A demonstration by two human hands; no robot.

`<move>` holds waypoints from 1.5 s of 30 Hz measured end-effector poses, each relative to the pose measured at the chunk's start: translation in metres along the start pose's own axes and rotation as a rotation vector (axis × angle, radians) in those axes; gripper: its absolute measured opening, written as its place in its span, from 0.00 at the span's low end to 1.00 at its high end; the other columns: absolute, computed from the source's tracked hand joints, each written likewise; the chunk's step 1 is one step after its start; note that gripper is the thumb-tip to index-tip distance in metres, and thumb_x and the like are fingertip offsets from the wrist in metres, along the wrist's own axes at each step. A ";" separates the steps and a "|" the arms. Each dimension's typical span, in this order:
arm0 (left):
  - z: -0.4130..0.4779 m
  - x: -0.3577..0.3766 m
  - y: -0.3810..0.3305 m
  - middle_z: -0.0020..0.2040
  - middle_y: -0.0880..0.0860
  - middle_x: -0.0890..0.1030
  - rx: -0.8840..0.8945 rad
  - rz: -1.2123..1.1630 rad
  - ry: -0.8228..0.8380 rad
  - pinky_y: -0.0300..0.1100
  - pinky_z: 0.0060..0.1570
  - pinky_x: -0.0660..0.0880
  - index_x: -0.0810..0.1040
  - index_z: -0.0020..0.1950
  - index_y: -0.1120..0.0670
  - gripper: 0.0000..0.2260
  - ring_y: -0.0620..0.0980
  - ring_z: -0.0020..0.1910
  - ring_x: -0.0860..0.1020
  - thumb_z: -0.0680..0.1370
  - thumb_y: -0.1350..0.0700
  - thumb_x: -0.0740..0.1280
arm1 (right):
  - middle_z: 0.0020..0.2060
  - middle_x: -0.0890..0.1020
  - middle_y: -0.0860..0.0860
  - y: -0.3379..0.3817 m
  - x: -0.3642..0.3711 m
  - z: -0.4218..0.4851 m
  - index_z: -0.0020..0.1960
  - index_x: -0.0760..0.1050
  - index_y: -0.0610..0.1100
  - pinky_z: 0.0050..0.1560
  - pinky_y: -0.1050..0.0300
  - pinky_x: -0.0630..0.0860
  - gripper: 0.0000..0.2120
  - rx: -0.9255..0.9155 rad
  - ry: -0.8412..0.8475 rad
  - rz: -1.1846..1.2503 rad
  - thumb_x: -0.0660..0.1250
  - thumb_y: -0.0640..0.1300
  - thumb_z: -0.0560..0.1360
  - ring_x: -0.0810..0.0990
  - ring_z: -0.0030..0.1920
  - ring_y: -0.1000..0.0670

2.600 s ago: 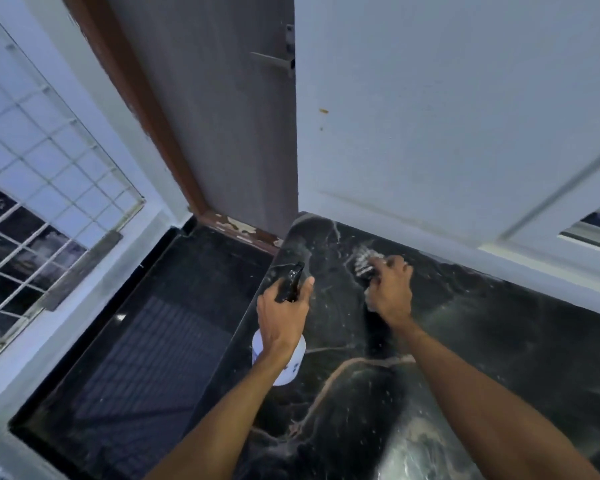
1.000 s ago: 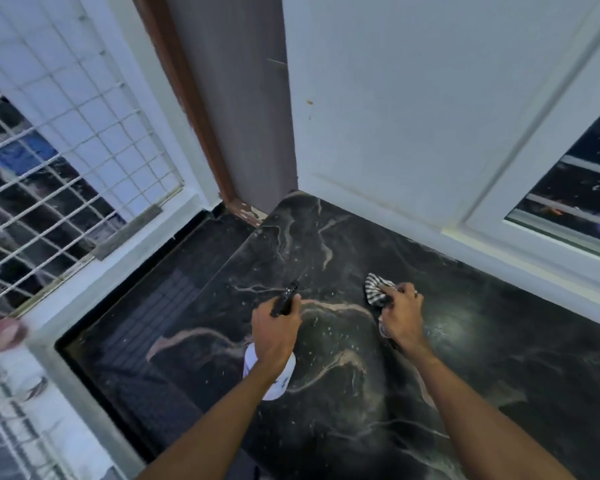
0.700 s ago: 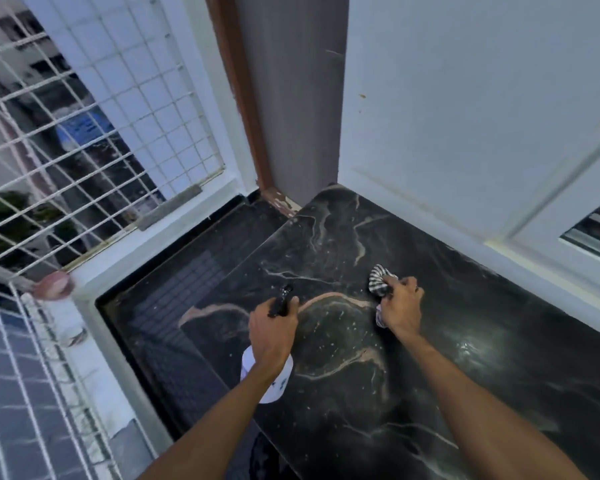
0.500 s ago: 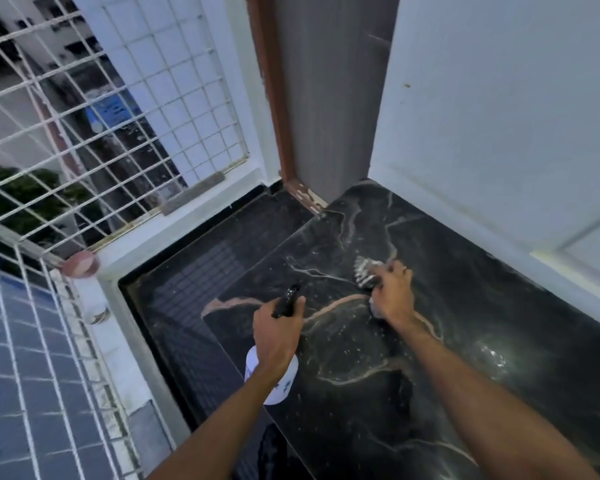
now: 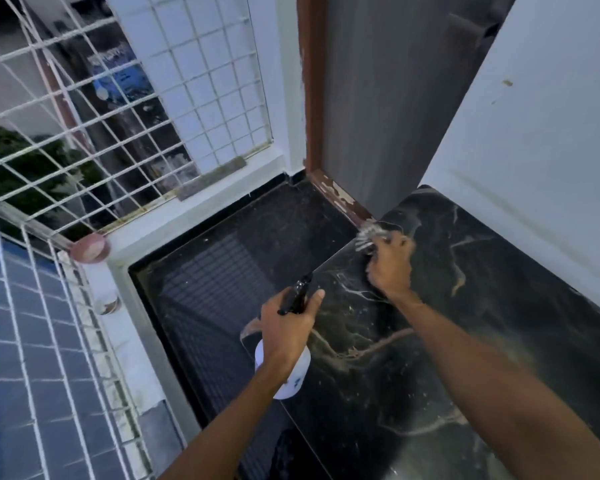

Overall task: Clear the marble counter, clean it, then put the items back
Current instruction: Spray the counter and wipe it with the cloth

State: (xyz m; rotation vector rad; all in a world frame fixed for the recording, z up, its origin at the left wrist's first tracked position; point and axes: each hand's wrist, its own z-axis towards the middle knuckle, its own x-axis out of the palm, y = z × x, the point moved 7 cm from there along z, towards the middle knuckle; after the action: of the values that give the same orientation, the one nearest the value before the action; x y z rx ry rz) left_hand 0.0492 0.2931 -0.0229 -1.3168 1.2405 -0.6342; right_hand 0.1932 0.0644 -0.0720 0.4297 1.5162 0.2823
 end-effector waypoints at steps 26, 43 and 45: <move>-0.123 -0.032 0.047 0.24 0.45 0.73 -0.094 0.158 -0.055 0.42 0.34 0.69 0.73 0.29 0.49 0.21 0.47 0.27 0.72 0.77 0.44 0.74 | 0.57 0.71 0.47 -0.043 -0.014 -0.177 0.62 0.81 0.50 0.58 0.48 0.72 0.26 0.001 0.104 0.118 0.62 0.31 0.70 0.70 0.57 0.41; -0.232 -0.062 0.088 0.24 0.45 0.71 -0.127 0.134 -0.236 0.38 0.32 0.67 0.71 0.31 0.53 0.21 0.43 0.26 0.69 0.75 0.48 0.78 | 0.64 0.68 0.48 0.032 0.012 -0.296 0.67 0.75 0.53 0.53 0.46 0.80 0.28 -0.564 0.314 0.031 0.61 0.30 0.73 0.66 0.63 0.44; -0.230 -0.070 0.087 0.22 0.44 0.69 -0.109 0.129 -0.256 0.31 0.28 0.63 0.66 0.29 0.51 0.24 0.43 0.24 0.67 0.76 0.51 0.78 | 0.62 0.69 0.48 0.027 0.011 -0.269 0.66 0.77 0.51 0.54 0.46 0.78 0.25 -0.402 0.289 0.102 0.61 0.31 0.74 0.66 0.62 0.43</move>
State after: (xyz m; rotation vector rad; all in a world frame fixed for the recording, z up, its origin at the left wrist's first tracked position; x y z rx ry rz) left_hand -0.2056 0.2931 -0.0381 -1.3492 1.1507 -0.2991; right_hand -0.0715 0.1191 -0.0705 0.1486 1.6698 0.7402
